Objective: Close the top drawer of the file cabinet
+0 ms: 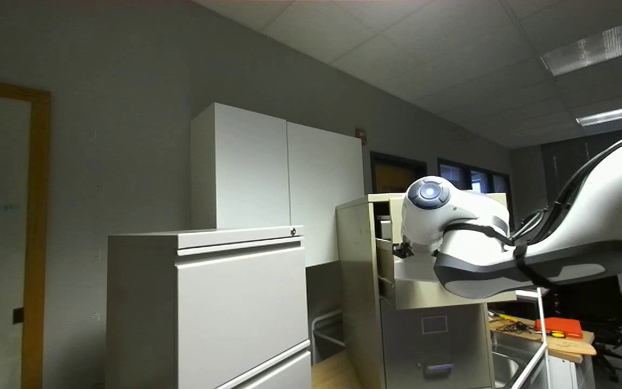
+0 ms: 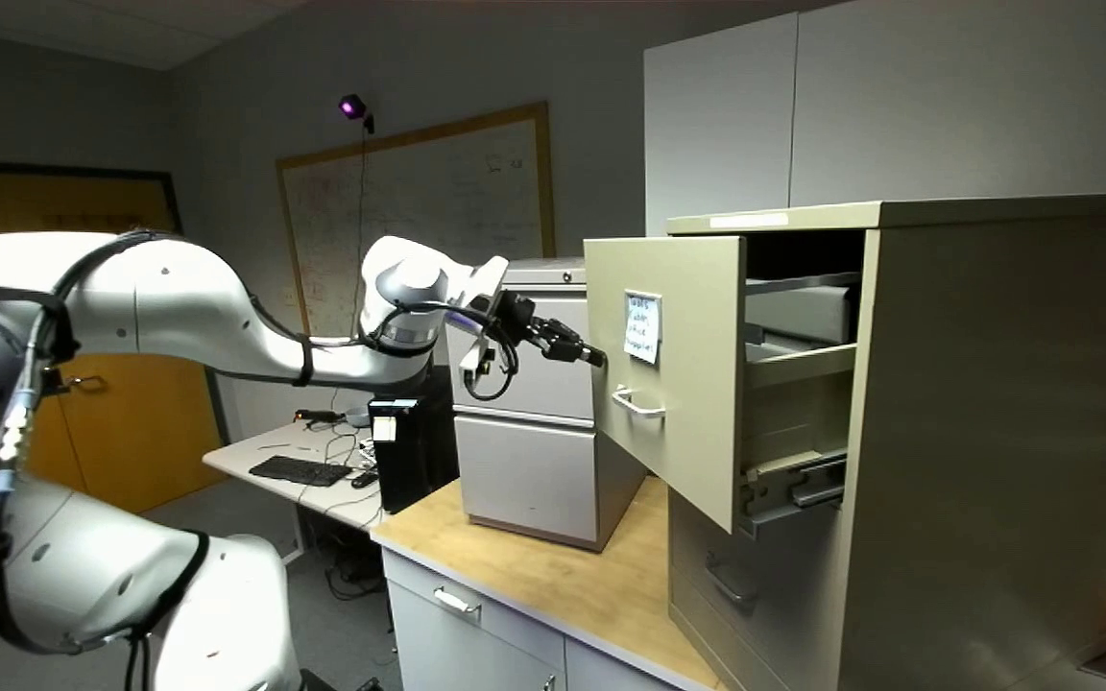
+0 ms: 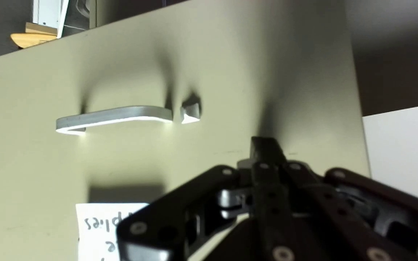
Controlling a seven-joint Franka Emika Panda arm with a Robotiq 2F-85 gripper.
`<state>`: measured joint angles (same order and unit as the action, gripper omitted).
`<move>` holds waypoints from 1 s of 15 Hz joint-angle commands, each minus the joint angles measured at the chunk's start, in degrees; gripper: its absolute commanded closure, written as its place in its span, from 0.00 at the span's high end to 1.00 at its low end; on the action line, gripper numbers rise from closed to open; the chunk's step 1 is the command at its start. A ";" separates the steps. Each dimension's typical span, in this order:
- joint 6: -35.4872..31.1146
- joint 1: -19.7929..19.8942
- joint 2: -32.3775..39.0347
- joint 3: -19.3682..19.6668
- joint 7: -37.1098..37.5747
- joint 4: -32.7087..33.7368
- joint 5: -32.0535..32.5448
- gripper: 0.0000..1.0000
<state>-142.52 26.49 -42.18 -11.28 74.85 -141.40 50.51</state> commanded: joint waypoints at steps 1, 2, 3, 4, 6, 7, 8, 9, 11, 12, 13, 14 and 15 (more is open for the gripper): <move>-1.67 -0.83 11.57 1.94 2.32 8.69 3.30 0.00; -1.19 -0.93 13.31 2.31 2.36 10.10 3.60 0.00; -0.71 -1.24 14.79 2.72 2.30 11.38 3.74 0.00; -0.12 -1.54 16.47 3.20 2.16 12.72 3.96 0.00; 1.51 -2.61 19.74 4.40 1.67 15.47 4.20 0.00; 2.50 -3.24 21.30 5.05 1.44 16.82 4.16 0.00; 3.48 -3.91 22.85 5.79 1.25 18.22 4.04 0.00; 4.40 -4.69 24.07 6.53 1.14 19.43 3.89 0.00; 6.31 -6.48 26.45 8.15 0.68 21.63 3.29 0.00; 7.19 -7.40 27.38 8.90 0.38 22.66 2.94 0.00; 7.97 -8.24 28.14 9.65 0.24 23.52 2.79 0.00; 8.64 -9.11 28.80 10.43 0.04 24.31 2.32 0.00; 9.38 -9.87 29.30 11.09 -0.06 24.96 1.91 0.00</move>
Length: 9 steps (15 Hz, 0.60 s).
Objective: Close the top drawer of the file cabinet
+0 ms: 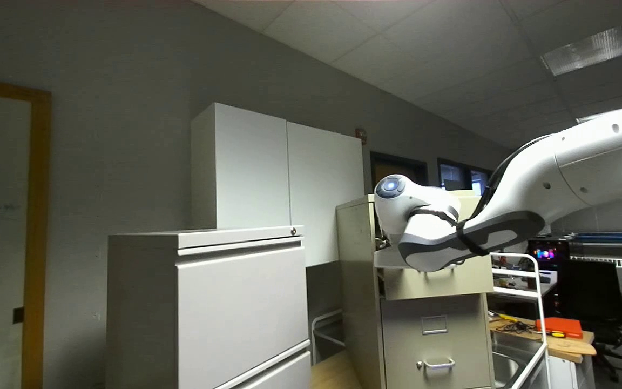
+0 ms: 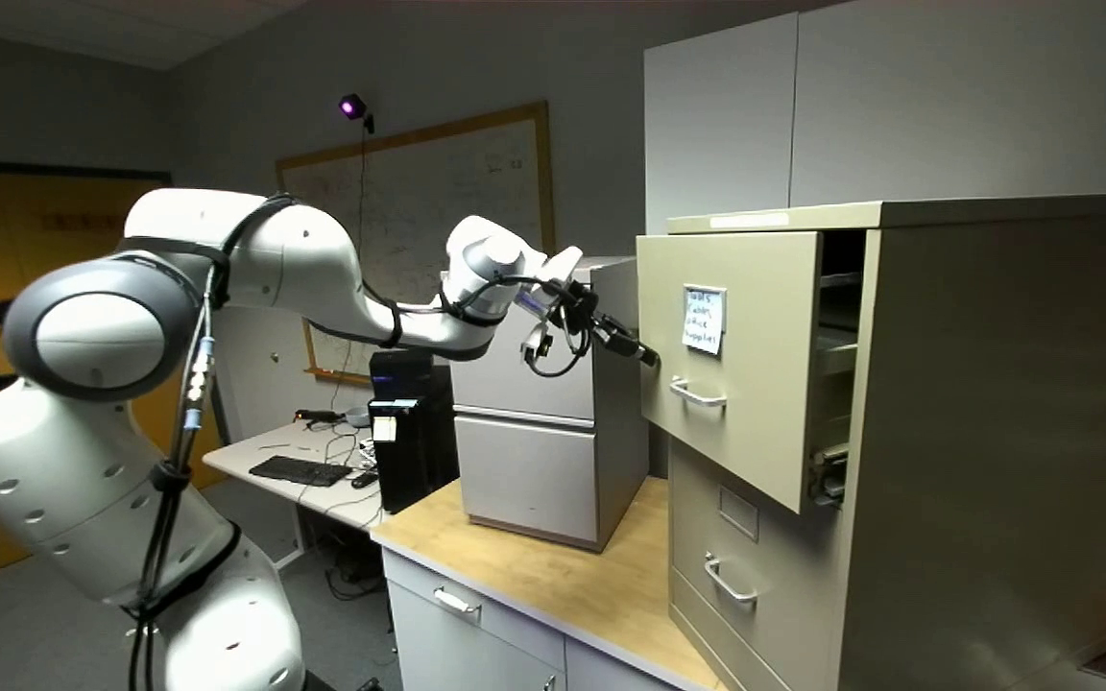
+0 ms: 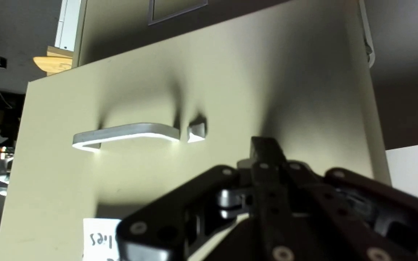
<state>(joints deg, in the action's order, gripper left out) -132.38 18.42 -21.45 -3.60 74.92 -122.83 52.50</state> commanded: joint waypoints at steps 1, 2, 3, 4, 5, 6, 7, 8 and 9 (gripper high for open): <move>-0.26 -2.50 9.05 4.11 -0.27 6.98 -0.48 0.00; 0.13 -3.12 9.43 4.80 -0.47 7.44 -0.94 0.00; 0.43 -3.65 9.78 5.45 -0.63 7.83 -1.41 0.00; 0.70 -4.08 10.11 6.01 -0.74 8.15 -1.78 0.00; 0.83 -4.42 10.41 6.66 -0.95 8.26 -2.39 0.00; 0.95 -4.59 10.72 7.20 -1.09 8.29 -2.90 0.00; 1.00 -4.72 11.06 7.82 -1.37 8.11 -3.65 0.00; 1.07 -4.81 11.39 8.39 -1.63 7.98 -4.41 0.00; 1.13 -4.84 11.78 8.90 -1.87 7.87 -5.24 0.00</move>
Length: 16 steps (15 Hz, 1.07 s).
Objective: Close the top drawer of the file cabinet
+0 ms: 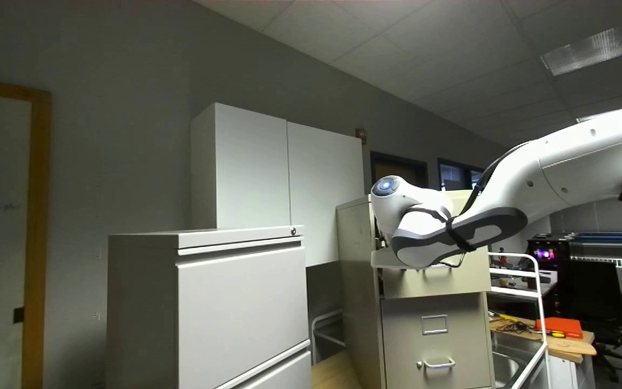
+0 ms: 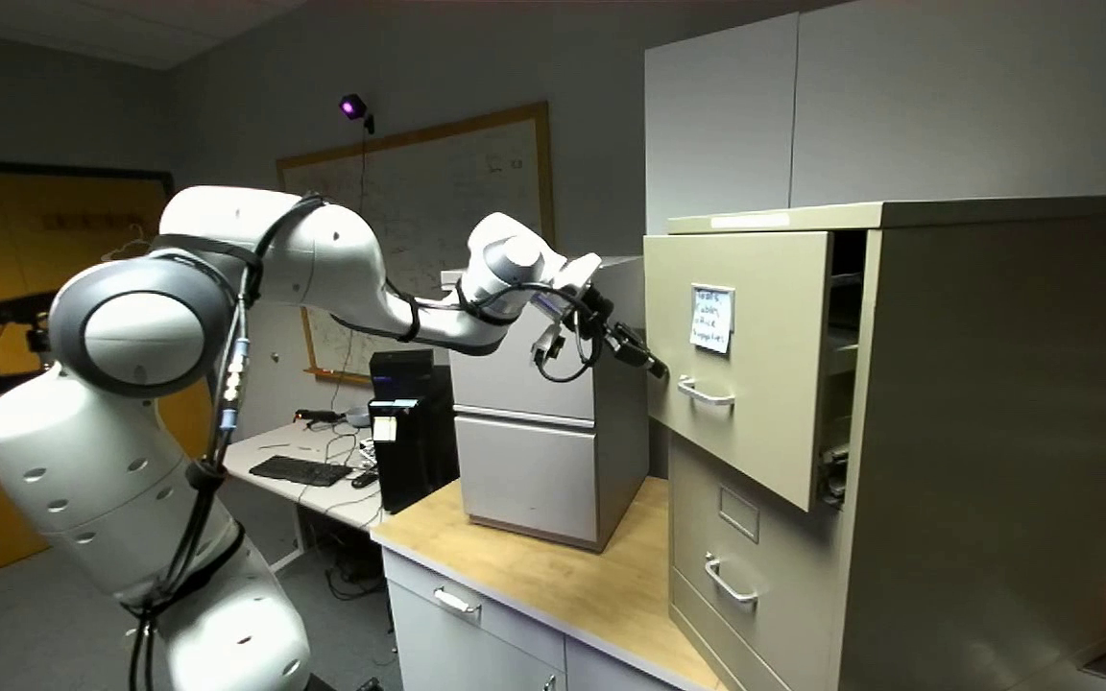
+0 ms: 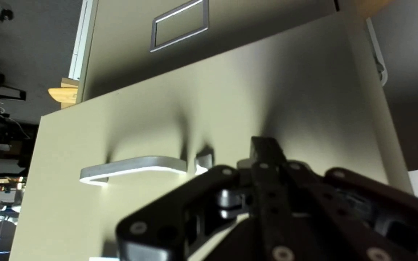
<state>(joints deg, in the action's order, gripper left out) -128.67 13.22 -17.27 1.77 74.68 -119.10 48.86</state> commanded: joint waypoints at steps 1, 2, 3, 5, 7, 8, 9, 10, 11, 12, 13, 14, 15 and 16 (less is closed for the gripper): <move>-2.33 0.34 8.11 4.15 -2.25 3.97 -2.88 0.00; -1.66 0.31 8.82 4.73 -3.19 4.04 -4.64 0.00; -1.10 0.37 9.52 5.20 -4.08 4.12 -6.27 0.00; 1.36 0.32 11.47 6.29 -7.48 4.45 -11.41 0.00; 3.27 0.41 13.65 7.40 -10.89 4.84 -16.48 0.00; 3.82 0.51 14.98 7.96 -12.42 5.14 -18.71 0.00; 4.99 0.66 16.40 8.44 -14.25 5.14 -20.38 0.00; 5.99 0.79 17.71 8.85 -15.62 5.30 -21.83 0.00; 6.88 0.75 18.78 9.20 -16.56 5.51 -23.10 0.00; 6.85 0.92 20.31 9.81 -16.77 5.90 -23.72 0.00; 6.60 0.91 21.77 10.23 -16.82 6.67 -23.70 0.00; 6.95 0.69 22.06 10.28 -16.86 7.58 -24.12 0.00; 7.62 0.45 21.91 10.19 -16.86 7.81 -24.51 0.00; 7.59 0.35 21.48 10.18 -16.61 7.70 -24.58 0.00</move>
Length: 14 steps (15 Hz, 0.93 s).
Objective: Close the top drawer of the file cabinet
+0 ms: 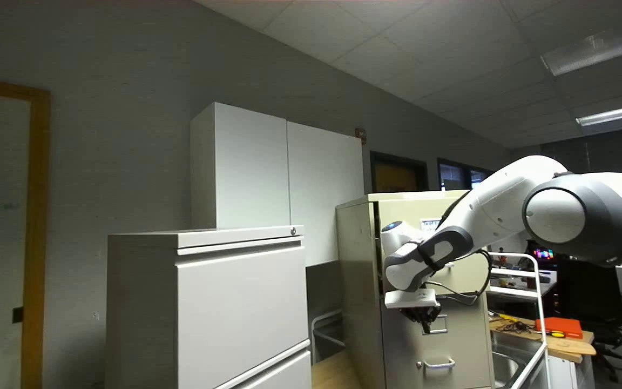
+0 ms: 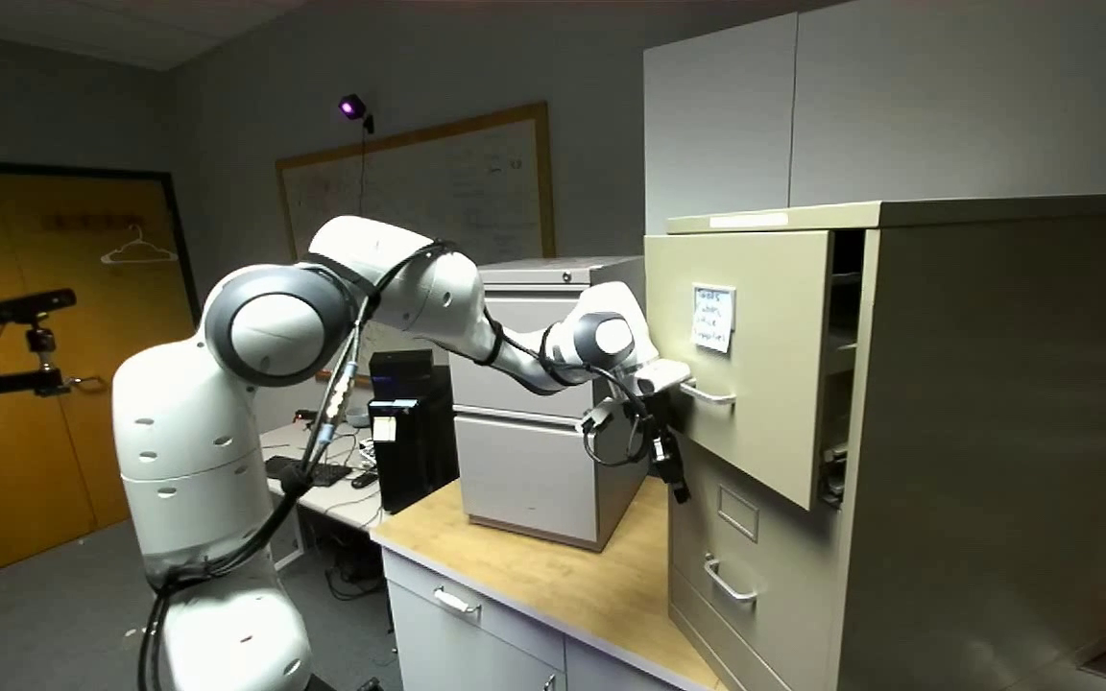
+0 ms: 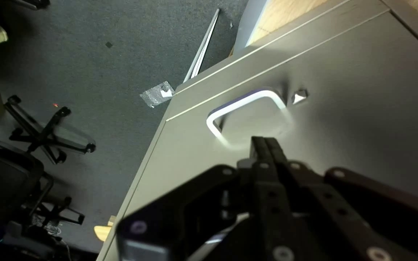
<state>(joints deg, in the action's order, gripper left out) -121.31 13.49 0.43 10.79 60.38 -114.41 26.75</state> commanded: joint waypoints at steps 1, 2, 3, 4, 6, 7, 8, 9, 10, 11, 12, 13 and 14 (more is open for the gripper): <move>-0.06 -0.16 2.82 0.94 -2.33 2.83 -2.62 0.00; -0.31 -0.51 2.07 0.60 -2.47 2.57 -2.79 0.00; -0.49 -0.89 1.30 0.29 -2.54 2.43 -2.57 0.00; -0.44 -1.31 0.41 -0.05 -3.16 2.16 -3.15 0.26; -1.10 -2.40 -1.89 -0.84 -7.13 1.15 -6.37 0.33; -1.94 -3.03 -2.96 -1.28 -9.11 0.75 -7.72 0.40; -2.66 -3.81 -4.37 -1.92 -11.29 0.27 -8.78 0.48; -2.59 -4.63 -5.59 -2.62 -12.73 -0.43 -8.72 0.55; -3.01 -5.45 -6.58 -3.37 -13.64 -0.83 -7.83 0.14; -3.05 -6.32 -7.99 -4.41 -14.35 -1.01 -6.67 0.17; -2.87 -7.06 -9.32 -5.47 -15.01 -1.03 -6.42 0.16; -2.79 -7.79 -10.90 -6.65 -15.62 -1.16 -6.26 0.10; -2.77 -8.43 -12.35 -7.91 -16.22 -1.13 -6.02 0.01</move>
<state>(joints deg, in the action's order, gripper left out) -124.51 6.55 -6.51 5.54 46.94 -113.97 19.84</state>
